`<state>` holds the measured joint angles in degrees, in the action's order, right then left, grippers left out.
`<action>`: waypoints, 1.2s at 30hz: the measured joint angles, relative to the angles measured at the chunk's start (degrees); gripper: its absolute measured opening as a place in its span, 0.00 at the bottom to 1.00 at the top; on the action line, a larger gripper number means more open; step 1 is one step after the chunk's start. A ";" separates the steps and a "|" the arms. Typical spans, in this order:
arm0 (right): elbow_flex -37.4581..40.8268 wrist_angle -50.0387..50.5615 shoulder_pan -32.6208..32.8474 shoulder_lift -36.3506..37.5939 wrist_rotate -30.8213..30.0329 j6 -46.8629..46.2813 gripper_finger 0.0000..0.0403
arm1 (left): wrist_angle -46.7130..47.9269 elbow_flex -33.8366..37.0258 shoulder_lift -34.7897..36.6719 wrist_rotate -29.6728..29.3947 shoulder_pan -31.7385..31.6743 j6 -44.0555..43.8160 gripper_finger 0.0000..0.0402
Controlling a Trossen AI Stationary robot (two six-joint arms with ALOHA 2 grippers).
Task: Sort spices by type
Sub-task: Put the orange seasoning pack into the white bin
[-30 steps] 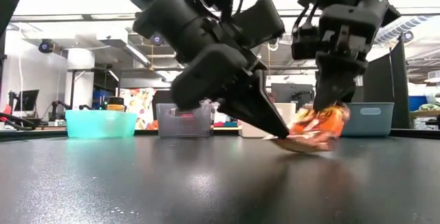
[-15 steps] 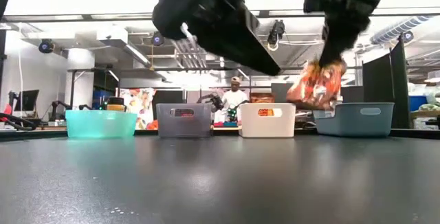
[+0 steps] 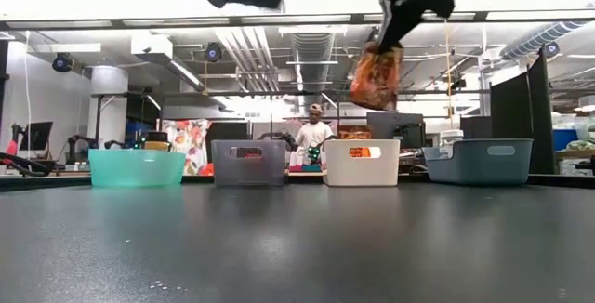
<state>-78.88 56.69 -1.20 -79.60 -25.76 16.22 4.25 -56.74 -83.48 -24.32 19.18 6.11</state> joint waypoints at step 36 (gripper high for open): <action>-3.97 -12.52 -19.51 -16.08 0.47 26.17 0.02 | 4.54 7.40 22.51 -30.76 22.66 -4.00 0.00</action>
<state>-82.85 44.16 -20.71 -95.68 -25.30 42.39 8.79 -49.34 -60.97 -55.08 41.85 2.11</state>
